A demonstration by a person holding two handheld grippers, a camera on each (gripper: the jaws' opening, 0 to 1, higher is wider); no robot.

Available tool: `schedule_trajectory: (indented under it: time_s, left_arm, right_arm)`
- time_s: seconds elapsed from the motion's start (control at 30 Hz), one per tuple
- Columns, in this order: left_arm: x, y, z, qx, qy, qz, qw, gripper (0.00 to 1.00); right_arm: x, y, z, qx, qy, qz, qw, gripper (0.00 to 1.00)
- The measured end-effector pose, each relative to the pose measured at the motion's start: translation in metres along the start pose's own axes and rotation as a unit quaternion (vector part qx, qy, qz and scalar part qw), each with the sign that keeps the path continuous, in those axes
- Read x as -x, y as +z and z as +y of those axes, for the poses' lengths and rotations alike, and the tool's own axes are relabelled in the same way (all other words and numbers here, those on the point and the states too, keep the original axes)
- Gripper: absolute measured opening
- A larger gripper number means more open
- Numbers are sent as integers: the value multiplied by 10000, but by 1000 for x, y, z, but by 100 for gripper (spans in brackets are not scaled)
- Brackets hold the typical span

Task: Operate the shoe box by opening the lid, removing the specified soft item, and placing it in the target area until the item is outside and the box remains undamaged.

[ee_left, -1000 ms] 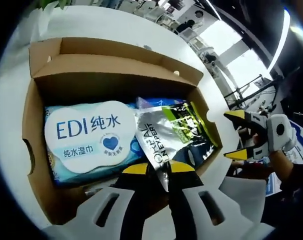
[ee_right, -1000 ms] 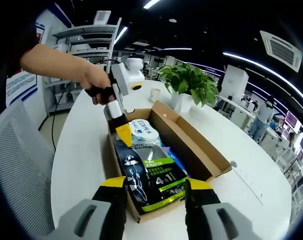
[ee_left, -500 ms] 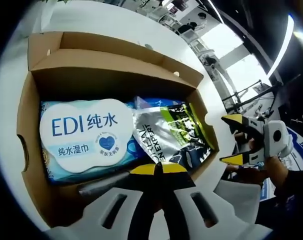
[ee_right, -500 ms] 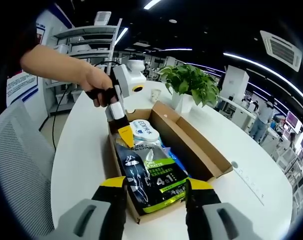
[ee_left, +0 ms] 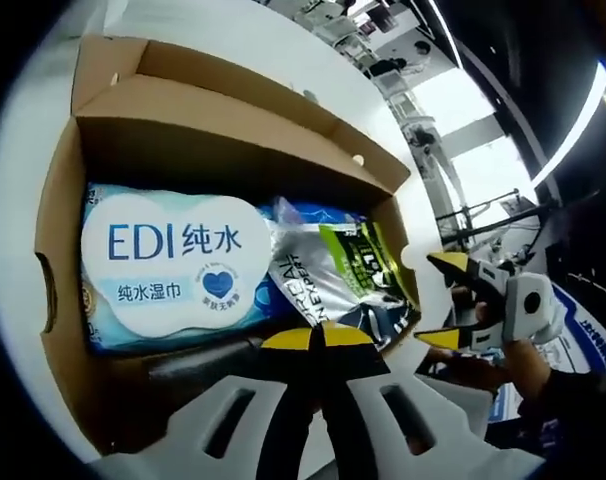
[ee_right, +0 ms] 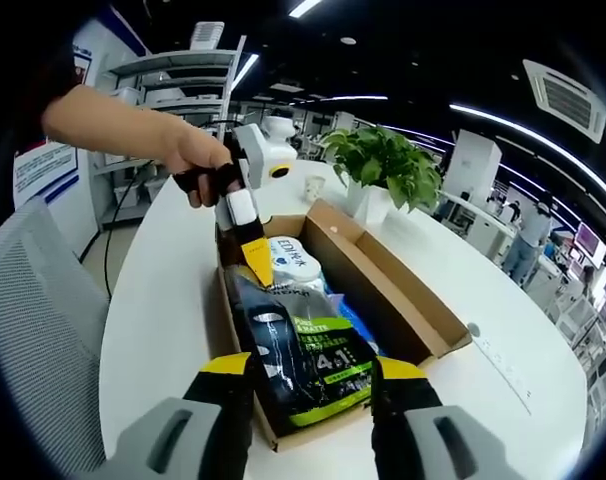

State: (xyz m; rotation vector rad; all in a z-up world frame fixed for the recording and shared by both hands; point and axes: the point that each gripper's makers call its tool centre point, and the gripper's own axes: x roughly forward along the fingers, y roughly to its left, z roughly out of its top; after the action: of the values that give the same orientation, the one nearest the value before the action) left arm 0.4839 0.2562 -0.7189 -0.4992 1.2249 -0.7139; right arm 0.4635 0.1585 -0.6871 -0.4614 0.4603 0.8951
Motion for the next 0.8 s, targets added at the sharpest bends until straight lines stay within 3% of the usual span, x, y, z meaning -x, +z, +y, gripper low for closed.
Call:
schedule_trajectory:
  time_s: [0.4,0.67,0.73,0.8]
  left_arm:
    - [2,7,-1,492,-160,170,9985,0]
    - [3,7,-2,626,-218,176,9976,0]
    - [3,8,-3,623,-239,149,9977,0]
    - [3,7,-5,530,-210,135,9983,0]
  right_arm:
    - [-16,-7,-1,166,95,210,9996,40]
    - [-25,-10,4,530,183,348,9978,18]
    - [-24,-10,4,566,182,351,9976,8]
    - [-23,-9,4,591,167,339,9975,7]
